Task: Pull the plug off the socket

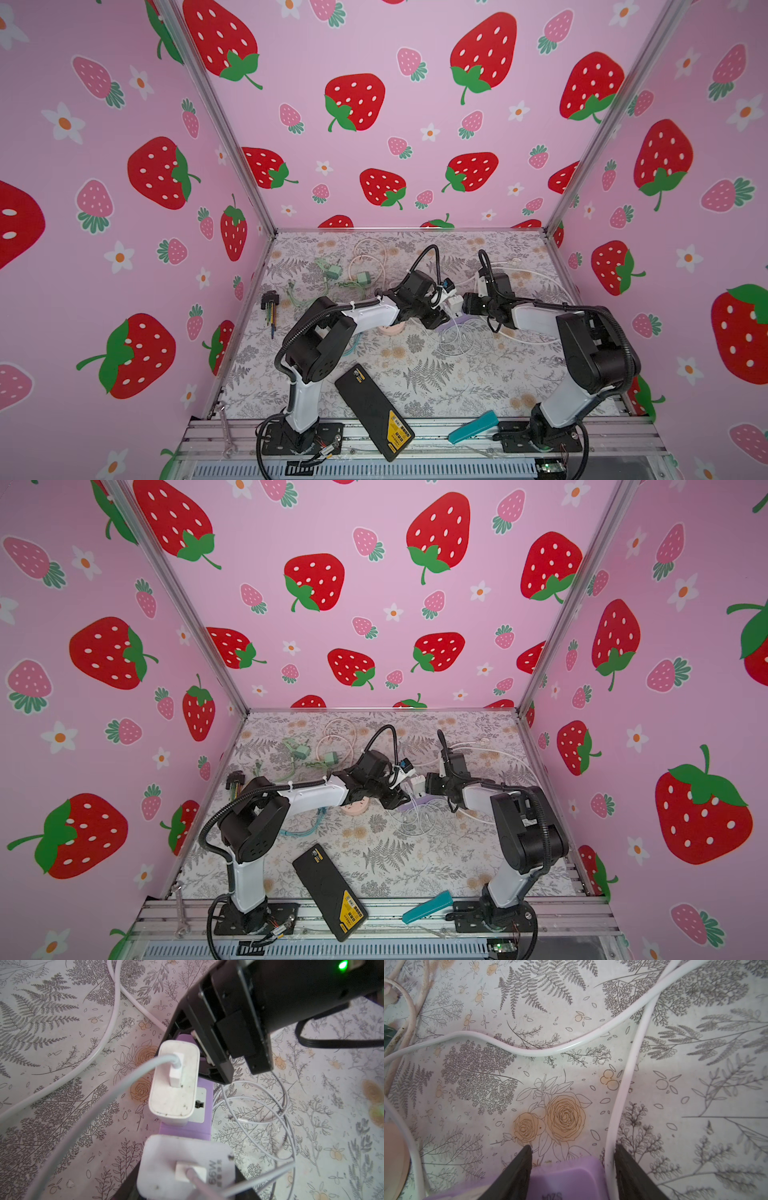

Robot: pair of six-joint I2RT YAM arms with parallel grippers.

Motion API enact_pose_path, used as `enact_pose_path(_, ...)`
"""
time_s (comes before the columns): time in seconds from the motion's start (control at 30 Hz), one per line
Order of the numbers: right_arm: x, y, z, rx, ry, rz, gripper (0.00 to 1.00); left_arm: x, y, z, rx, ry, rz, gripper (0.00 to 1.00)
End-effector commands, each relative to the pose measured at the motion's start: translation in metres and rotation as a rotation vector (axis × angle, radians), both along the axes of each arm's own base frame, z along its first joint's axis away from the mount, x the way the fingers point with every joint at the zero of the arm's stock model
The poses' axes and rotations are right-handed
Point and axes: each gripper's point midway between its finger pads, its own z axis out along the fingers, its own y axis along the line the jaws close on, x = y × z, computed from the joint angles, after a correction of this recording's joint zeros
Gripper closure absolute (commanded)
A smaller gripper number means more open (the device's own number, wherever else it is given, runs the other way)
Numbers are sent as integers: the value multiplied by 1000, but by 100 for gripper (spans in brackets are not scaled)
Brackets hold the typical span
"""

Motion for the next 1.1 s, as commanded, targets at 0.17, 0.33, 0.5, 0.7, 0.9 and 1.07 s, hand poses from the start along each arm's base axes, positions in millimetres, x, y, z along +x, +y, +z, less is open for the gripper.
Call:
enact_pose_path(0.17,-57,-12,-59,-71,252,7,37,0,-1,16,26,-90,-34,62)
enact_pose_path(0.33,-62,-12,-58,-62,264,-4,37,-4,1,18,60,-137,-87,62)
enact_pose_path(0.5,-68,-18,-63,-74,271,-24,37,-7,6,14,65,-148,-94,64)
enact_pose_path(0.7,-76,-20,-71,-53,273,-39,43,-10,12,8,70,-155,-75,64)
enact_pose_path(0.9,-77,-24,-74,-66,270,-51,48,-10,15,4,78,-146,-63,65)
enact_pose_path(1.07,-75,-24,-71,-63,258,-57,48,-9,15,4,76,-143,-49,65)
